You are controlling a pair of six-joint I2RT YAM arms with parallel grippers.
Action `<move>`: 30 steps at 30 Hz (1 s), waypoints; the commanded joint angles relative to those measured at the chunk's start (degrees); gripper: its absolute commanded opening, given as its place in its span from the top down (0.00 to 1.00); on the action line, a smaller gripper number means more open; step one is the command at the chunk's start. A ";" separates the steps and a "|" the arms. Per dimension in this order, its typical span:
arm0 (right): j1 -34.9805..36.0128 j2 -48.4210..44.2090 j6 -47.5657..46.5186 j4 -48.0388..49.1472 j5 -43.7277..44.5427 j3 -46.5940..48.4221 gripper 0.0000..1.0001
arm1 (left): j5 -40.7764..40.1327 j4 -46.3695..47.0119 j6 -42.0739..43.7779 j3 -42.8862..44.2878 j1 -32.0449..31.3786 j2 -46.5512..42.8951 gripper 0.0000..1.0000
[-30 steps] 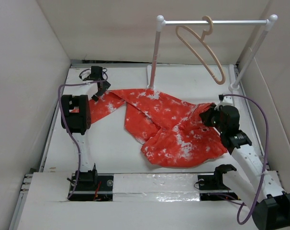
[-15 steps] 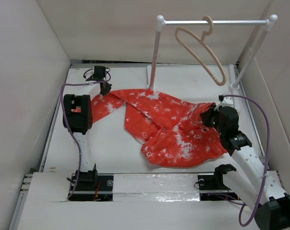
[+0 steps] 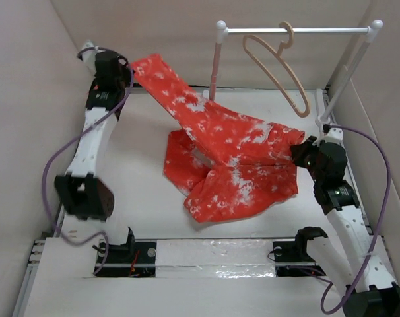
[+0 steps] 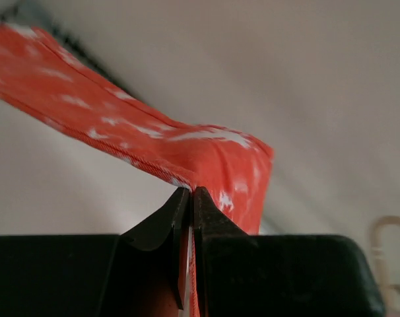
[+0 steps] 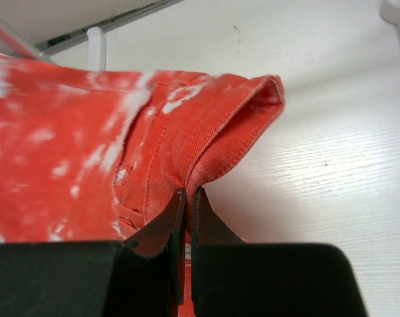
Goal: Place the trousers on the hanger
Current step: Flatten out the trousers at the center of the board.
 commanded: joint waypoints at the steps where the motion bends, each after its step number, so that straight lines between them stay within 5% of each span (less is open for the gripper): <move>1: -4.13 0.15 1.13 3.86 2.35 1.83 1.00 | -5.87 12.99 3.02 -15.06 0.47 -17.76 1.00; 6: -10.38 3.67 2.45 6.32 -2.13 -0.63 1.00 | -5.79 25.93 -3.38 -46.21 0.47 -25.36 1.00; 8: -12.66 4.55 2.63 6.76 -2.40 -0.02 1.00 | -4.39 26.92 -4.45 -49.51 1.34 -22.29 0.94; 14: -15.84 6.93 2.02 6.06 -3.10 3.32 1.00 | -1.57 28.06 -8.32 -52.87 0.39 -13.92 0.88; 18: -16.54 7.46 1.75 5.18 -4.07 3.68 1.00 | 2.37 30.17 -4.99 -51.81 -1.55 -14.36 0.35; 19: -16.54 6.85 1.49 5.70 -3.90 3.24 1.00 | 5.78 32.78 -3.94 -52.59 -2.07 -14.80 0.30; 26: -16.54 5.35 0.96 5.71 -2.23 3.41 1.00 | -1.12 32.02 -6.38 -57.61 2.21 -21.48 0.29; 30: -16.54 5.61 1.40 5.97 -3.28 3.93 1.00 | 1.41 25.80 -5.52 -47.36 6.01 -9.41 0.29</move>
